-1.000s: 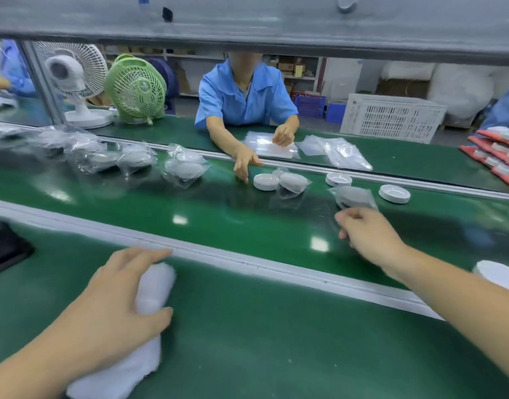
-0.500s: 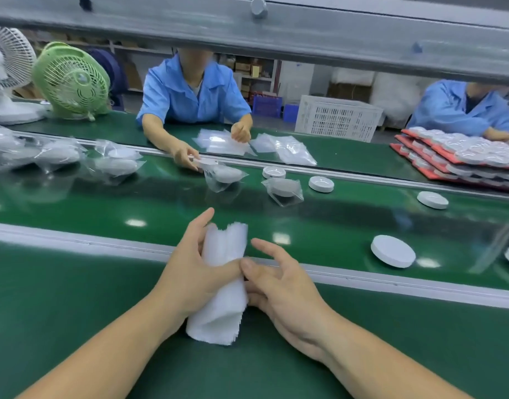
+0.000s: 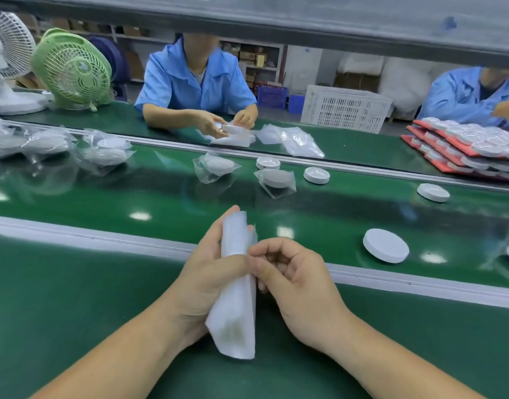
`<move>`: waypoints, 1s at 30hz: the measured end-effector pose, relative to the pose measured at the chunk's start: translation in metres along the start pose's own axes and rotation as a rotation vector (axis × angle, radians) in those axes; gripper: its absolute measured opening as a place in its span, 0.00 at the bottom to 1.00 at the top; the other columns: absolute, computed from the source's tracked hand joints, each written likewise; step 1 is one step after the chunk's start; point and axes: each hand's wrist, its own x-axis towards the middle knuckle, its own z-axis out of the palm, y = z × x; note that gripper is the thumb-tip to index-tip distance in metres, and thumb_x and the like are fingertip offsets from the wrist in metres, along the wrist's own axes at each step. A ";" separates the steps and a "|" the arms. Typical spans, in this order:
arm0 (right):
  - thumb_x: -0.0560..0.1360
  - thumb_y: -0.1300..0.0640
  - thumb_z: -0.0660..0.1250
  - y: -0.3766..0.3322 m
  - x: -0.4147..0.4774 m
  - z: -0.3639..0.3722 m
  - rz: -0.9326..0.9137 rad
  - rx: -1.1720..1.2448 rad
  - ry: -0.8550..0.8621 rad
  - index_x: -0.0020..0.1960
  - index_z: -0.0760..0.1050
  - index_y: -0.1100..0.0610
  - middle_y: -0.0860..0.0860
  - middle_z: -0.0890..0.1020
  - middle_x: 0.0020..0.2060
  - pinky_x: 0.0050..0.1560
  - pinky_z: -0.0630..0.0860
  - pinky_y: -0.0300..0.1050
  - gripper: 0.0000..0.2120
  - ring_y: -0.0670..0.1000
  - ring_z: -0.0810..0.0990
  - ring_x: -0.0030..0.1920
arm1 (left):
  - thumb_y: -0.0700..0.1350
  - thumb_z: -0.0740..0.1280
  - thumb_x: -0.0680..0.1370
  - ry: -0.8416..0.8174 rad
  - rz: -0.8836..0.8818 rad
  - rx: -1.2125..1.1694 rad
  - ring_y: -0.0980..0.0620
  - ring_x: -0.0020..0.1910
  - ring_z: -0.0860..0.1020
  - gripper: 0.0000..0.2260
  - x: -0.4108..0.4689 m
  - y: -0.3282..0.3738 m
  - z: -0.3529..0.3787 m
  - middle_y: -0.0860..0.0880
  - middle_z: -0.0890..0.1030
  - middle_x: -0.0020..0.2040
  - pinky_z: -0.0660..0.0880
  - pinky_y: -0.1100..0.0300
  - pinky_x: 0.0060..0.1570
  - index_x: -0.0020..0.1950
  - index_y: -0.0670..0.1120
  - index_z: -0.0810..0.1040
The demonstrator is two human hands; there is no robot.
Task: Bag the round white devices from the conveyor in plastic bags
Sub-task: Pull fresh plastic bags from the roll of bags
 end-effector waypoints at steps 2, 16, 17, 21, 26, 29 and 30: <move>0.81 0.63 0.68 0.000 -0.001 0.001 -0.002 -0.068 0.005 0.51 0.81 0.51 0.42 0.83 0.39 0.44 0.77 0.36 0.08 0.42 0.80 0.39 | 0.41 0.78 0.58 -0.040 -0.004 0.012 0.42 0.52 0.83 0.45 -0.003 0.001 0.000 0.48 0.76 0.69 0.82 0.55 0.46 0.72 0.64 0.69; 0.83 0.64 0.64 -0.009 0.001 -0.007 -0.064 0.068 0.225 0.48 0.84 0.43 0.50 0.80 0.31 0.31 0.75 0.40 0.18 0.48 0.76 0.31 | 0.34 0.62 0.64 -0.142 -0.105 0.026 0.41 0.46 0.82 0.32 -0.007 -0.007 0.009 0.36 0.83 0.52 0.82 0.46 0.46 0.68 0.51 0.74; 0.82 0.65 0.65 -0.011 0.002 -0.008 -0.075 0.084 0.218 0.47 0.84 0.44 0.50 0.81 0.32 0.32 0.77 0.40 0.17 0.48 0.77 0.31 | 0.34 0.61 0.64 -0.150 -0.115 -0.026 0.40 0.45 0.82 0.30 -0.008 -0.005 0.008 0.35 0.82 0.50 0.81 0.44 0.46 0.65 0.48 0.77; 0.80 0.67 0.68 -0.016 0.001 -0.010 -0.162 0.045 0.202 0.45 0.85 0.46 0.48 0.84 0.34 0.36 0.79 0.37 0.17 0.46 0.80 0.32 | 0.35 0.65 0.57 -0.162 -0.150 -0.226 0.36 0.42 0.81 0.30 -0.009 -0.001 0.001 0.31 0.81 0.46 0.80 0.40 0.44 0.60 0.38 0.80; 0.80 0.62 0.70 -0.011 0.004 -0.018 -0.193 0.003 0.220 0.53 0.82 0.54 0.44 0.84 0.33 0.42 0.77 0.34 0.05 0.43 0.82 0.36 | 0.37 0.67 0.55 -0.166 -0.173 -0.295 0.34 0.42 0.80 0.32 -0.011 0.004 0.001 0.32 0.82 0.50 0.79 0.42 0.43 0.61 0.33 0.80; 0.75 0.46 0.71 -0.006 0.005 -0.026 -0.255 -0.235 0.257 0.54 0.82 0.43 0.47 0.86 0.46 0.52 0.78 0.42 0.09 0.46 0.83 0.50 | 0.35 0.63 0.56 -0.156 -0.168 -0.335 0.35 0.39 0.81 0.24 -0.012 0.005 0.001 0.34 0.83 0.46 0.80 0.42 0.40 0.50 0.36 0.85; 0.75 0.41 0.69 -0.004 0.009 -0.033 -0.341 -0.490 0.320 0.57 0.80 0.40 0.45 0.84 0.53 0.59 0.76 0.45 0.12 0.46 0.80 0.58 | 0.35 0.63 0.56 -0.152 -0.170 -0.342 0.35 0.39 0.81 0.23 -0.012 0.006 0.001 0.34 0.83 0.46 0.80 0.42 0.40 0.49 0.36 0.85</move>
